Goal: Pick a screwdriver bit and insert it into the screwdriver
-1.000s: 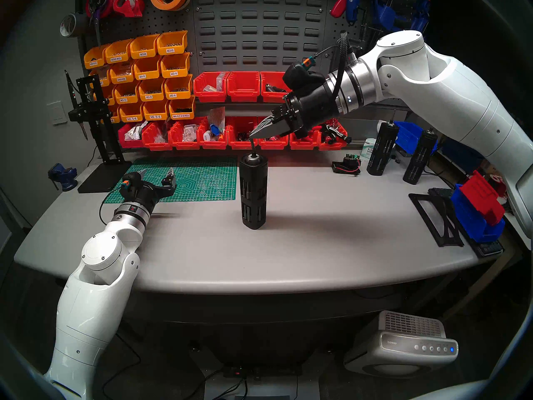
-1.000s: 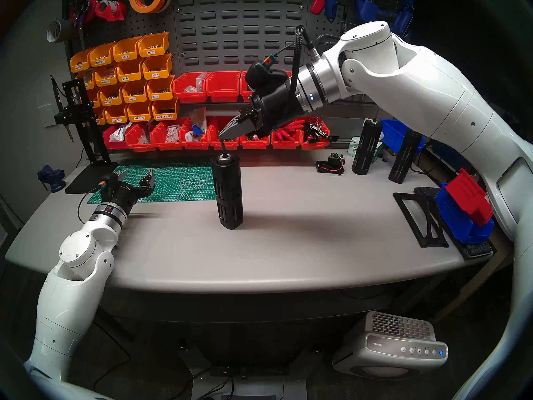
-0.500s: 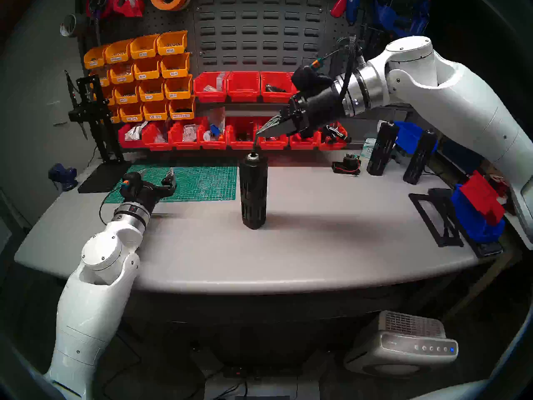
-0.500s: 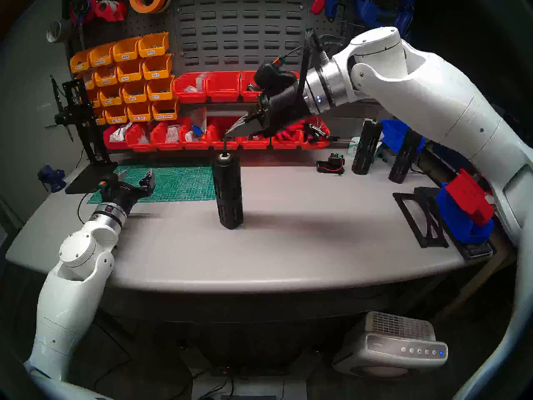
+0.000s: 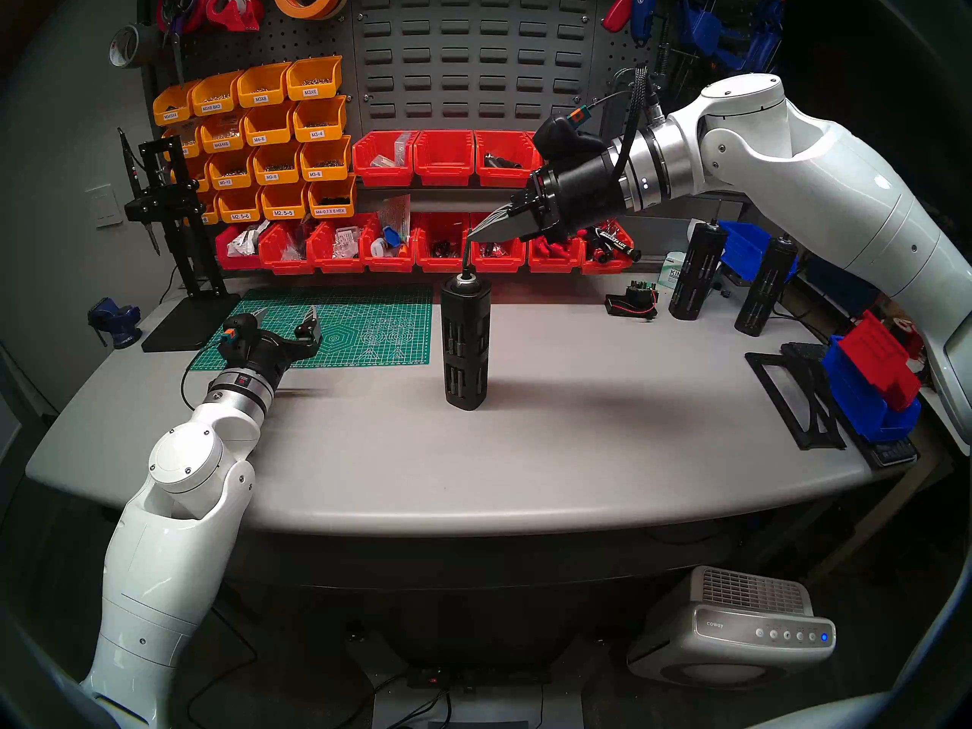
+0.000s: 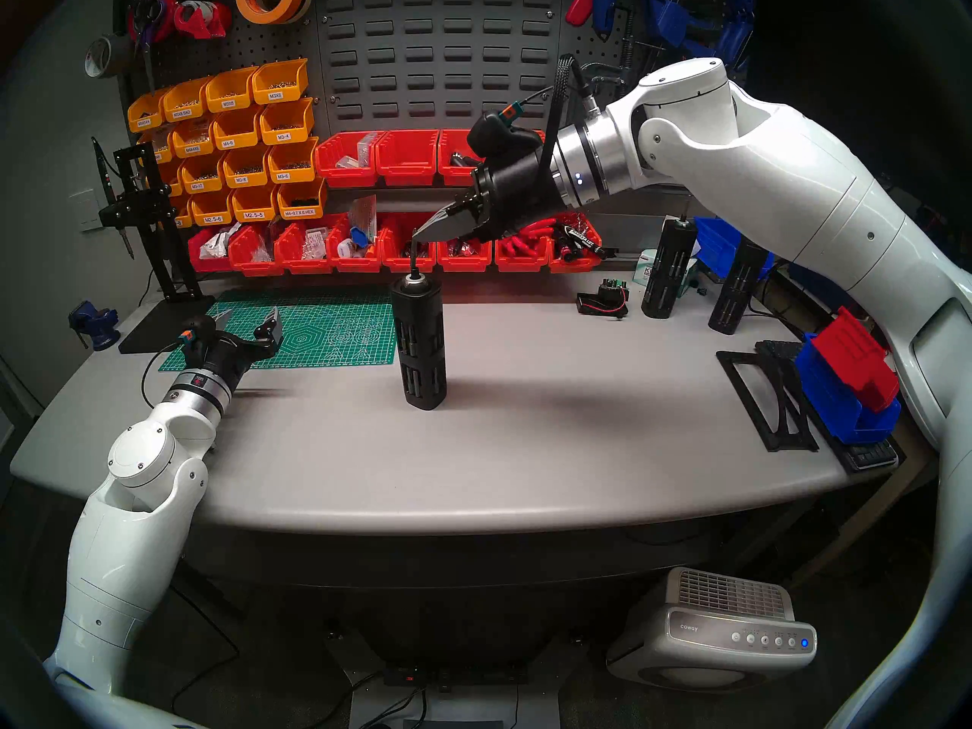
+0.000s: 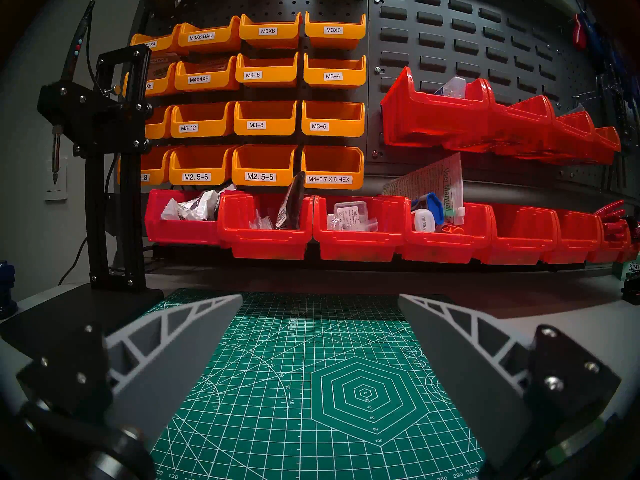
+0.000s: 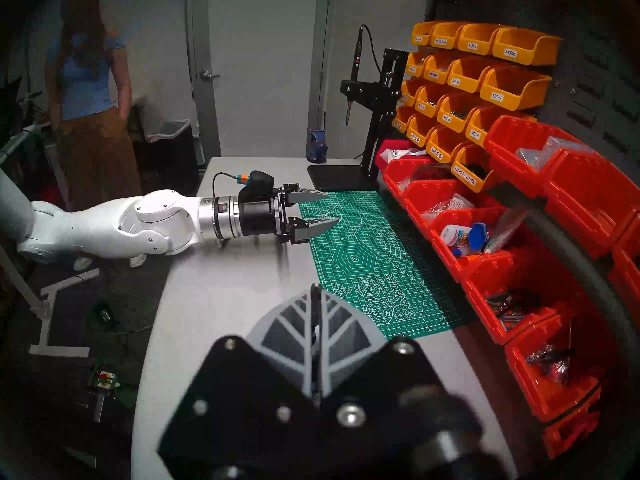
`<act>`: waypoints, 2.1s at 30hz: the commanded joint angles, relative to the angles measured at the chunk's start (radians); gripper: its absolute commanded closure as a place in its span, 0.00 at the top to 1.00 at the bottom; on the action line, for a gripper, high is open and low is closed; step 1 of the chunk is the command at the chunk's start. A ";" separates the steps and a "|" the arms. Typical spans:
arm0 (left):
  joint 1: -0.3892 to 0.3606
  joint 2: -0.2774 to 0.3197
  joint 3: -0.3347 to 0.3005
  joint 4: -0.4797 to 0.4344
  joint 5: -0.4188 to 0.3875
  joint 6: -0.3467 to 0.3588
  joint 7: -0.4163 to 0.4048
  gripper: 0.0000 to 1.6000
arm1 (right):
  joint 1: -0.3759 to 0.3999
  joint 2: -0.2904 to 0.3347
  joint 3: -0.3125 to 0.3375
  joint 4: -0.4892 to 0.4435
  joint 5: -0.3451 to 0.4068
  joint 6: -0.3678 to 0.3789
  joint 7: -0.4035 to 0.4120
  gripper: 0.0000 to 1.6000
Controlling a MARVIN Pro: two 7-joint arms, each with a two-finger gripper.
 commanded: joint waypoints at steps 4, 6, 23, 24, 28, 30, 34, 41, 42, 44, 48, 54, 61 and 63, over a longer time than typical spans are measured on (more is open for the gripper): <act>-0.024 0.000 -0.010 -0.029 -0.001 -0.019 -0.001 1.00 | 0.050 -0.034 0.006 0.032 -0.008 0.015 0.061 0.00; -0.024 0.000 -0.010 -0.029 -0.001 -0.019 -0.001 1.00 | 0.054 -0.037 0.002 0.037 -0.011 0.018 0.074 0.00; -0.024 0.001 -0.010 -0.028 -0.001 -0.017 -0.001 1.00 | 0.089 -0.036 0.028 0.056 -0.042 0.025 0.123 0.00; -0.024 0.001 -0.010 -0.029 -0.001 -0.017 -0.001 1.00 | 0.091 -0.038 0.028 0.059 -0.043 0.025 0.129 0.00; -0.024 0.001 -0.010 -0.029 -0.001 -0.017 -0.001 1.00 | 0.096 -0.041 0.033 0.069 -0.046 0.021 0.139 0.00; -0.024 0.001 -0.010 -0.029 -0.001 -0.017 -0.001 1.00 | 0.097 -0.043 0.033 0.073 -0.046 0.021 0.141 0.00; -0.024 0.001 -0.010 -0.029 -0.001 -0.018 -0.001 1.00 | 0.102 -0.052 0.029 0.101 -0.057 0.018 0.144 0.00; -0.024 0.000 -0.010 -0.029 -0.001 -0.019 -0.001 1.00 | 0.101 -0.062 0.023 0.121 -0.066 0.013 0.152 0.00; -0.024 0.000 -0.010 -0.029 0.000 -0.019 -0.001 1.00 | 0.100 -0.064 0.022 0.125 -0.064 0.012 0.158 0.00; -0.024 0.000 -0.010 -0.029 0.000 -0.019 -0.001 1.00 | 0.100 -0.065 0.022 0.126 -0.066 0.011 0.157 0.00; -0.024 0.000 -0.010 -0.029 0.000 -0.019 -0.001 1.00 | 0.097 -0.067 0.018 0.128 -0.068 0.011 0.169 0.00; -0.024 0.000 -0.010 -0.029 0.000 -0.019 -0.001 1.00 | 0.096 -0.066 0.016 0.127 -0.071 0.010 0.174 0.00; -0.024 0.000 -0.011 -0.029 0.000 -0.019 -0.001 1.00 | 0.097 -0.065 0.012 0.130 -0.080 0.011 0.181 0.00; -0.024 0.000 -0.011 -0.029 0.000 -0.019 -0.001 1.00 | 0.096 -0.066 0.012 0.133 -0.079 0.010 0.186 0.00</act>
